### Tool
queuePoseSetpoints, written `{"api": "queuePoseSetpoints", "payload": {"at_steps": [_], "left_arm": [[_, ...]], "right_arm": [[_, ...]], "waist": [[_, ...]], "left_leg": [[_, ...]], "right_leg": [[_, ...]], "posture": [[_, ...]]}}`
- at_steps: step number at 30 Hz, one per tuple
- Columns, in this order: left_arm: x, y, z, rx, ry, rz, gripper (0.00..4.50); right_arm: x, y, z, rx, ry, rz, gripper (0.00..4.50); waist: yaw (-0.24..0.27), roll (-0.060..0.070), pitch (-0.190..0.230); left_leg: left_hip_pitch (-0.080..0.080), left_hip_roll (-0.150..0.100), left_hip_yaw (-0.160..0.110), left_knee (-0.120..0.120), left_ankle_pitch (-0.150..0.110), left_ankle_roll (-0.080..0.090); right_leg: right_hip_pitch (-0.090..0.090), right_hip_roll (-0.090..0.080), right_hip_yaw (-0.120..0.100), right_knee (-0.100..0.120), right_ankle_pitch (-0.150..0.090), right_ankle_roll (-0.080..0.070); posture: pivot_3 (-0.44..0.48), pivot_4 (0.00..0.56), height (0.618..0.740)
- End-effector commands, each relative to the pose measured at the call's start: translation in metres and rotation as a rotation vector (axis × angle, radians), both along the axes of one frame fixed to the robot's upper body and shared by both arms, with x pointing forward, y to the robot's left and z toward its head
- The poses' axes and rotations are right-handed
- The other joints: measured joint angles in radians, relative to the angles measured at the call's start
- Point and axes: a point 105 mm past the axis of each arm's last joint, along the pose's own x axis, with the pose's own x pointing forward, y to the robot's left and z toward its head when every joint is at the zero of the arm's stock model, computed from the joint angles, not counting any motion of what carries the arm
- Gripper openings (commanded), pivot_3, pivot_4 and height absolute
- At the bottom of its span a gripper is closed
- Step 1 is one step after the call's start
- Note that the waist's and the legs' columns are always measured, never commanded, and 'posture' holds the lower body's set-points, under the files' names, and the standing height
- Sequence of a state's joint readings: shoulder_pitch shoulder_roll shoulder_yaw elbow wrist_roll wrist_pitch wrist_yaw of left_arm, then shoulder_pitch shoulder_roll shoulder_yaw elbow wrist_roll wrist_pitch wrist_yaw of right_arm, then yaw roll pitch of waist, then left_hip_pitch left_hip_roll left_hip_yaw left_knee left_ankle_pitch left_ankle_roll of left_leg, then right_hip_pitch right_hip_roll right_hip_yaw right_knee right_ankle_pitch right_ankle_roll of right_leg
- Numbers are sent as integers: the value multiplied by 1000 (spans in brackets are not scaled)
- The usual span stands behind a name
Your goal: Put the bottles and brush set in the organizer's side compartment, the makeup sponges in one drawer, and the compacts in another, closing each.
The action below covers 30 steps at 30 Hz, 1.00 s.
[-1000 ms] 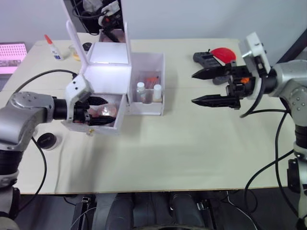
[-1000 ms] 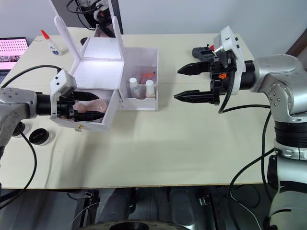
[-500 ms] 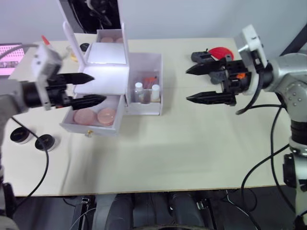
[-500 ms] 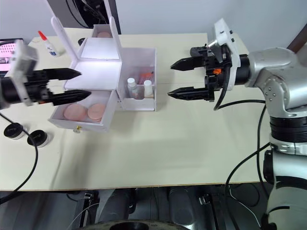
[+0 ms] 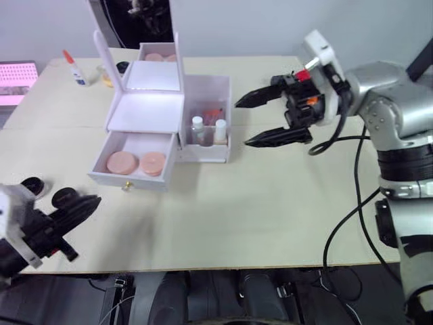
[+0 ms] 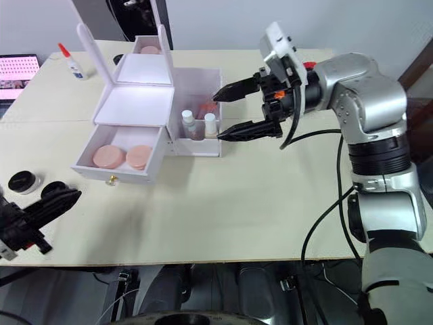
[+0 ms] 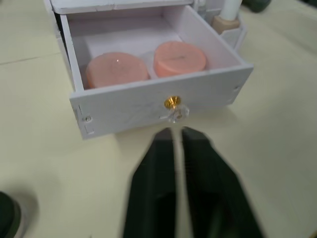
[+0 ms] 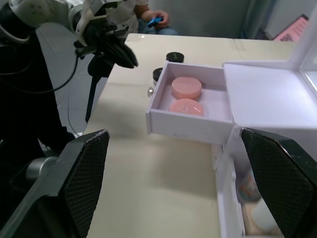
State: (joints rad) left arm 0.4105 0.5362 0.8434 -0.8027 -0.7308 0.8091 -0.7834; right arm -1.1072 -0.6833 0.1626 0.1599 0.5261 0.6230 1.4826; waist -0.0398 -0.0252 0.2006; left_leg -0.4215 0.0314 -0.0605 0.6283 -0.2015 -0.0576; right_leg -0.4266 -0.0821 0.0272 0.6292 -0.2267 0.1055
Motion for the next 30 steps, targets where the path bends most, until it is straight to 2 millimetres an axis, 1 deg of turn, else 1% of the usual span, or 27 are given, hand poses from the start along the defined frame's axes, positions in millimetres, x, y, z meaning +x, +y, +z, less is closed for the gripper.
{"api": "queuePoseSetpoints", "payload": {"at_steps": [1,5,6,8,13,17,24,30], "left_arm": [[12,-10,-3,12,-67,46,14],[23,-10,-17,26,-57,98,14],[30,-9,-19,22,-61,119,14],[40,-11,-20,21,-77,142,14],[64,-24,-20,0,-111,123,14],[80,-29,-16,-14,-121,129,14],[107,-26,-4,-3,-158,144,14],[131,-30,2,4,-182,123,14]], "right_arm": [[0,3,15,15,-65,14,4500],[1,4,16,19,-69,15,4500],[2,3,17,21,-74,0,4500],[4,2,17,23,-78,-17,4500],[2,-3,18,30,-88,-40,4500],[2,-5,21,32,-104,-67,4500],[2,-10,25,42,-127,-110,4500],[2,-12,28,48,-142,-139,4500]], "waist": [[1,0,0],[-3,0,0],[-3,0,0],[-4,1,0],[1,1,0],[0,1,0],[0,1,0],[3,1,0]], "left_leg": [[0,0,0,0,0,0],[-1,0,0,0,0,0],[-1,0,0,-1,0,0],[-1,0,0,-1,0,0],[-1,0,0,-1,0,0],[-1,0,0,0,0,0],[-1,0,0,0,0,0],[-1,0,0,0,0,0]], "right_leg": [[0,0,0,0,0,0],[0,0,0,0,0,0],[-1,0,0,0,0,0],[-1,0,0,0,0,0],[-1,1,0,1,0,0],[-1,1,0,1,0,0],[-1,1,0,1,0,1],[-1,1,0,1,0,1]], "posture": [[0,150,740],[0,150,740],[0,150,740],[0,150,740],[0,150,740],[0,150,740],[0,150,740],[0,150,740]]}}
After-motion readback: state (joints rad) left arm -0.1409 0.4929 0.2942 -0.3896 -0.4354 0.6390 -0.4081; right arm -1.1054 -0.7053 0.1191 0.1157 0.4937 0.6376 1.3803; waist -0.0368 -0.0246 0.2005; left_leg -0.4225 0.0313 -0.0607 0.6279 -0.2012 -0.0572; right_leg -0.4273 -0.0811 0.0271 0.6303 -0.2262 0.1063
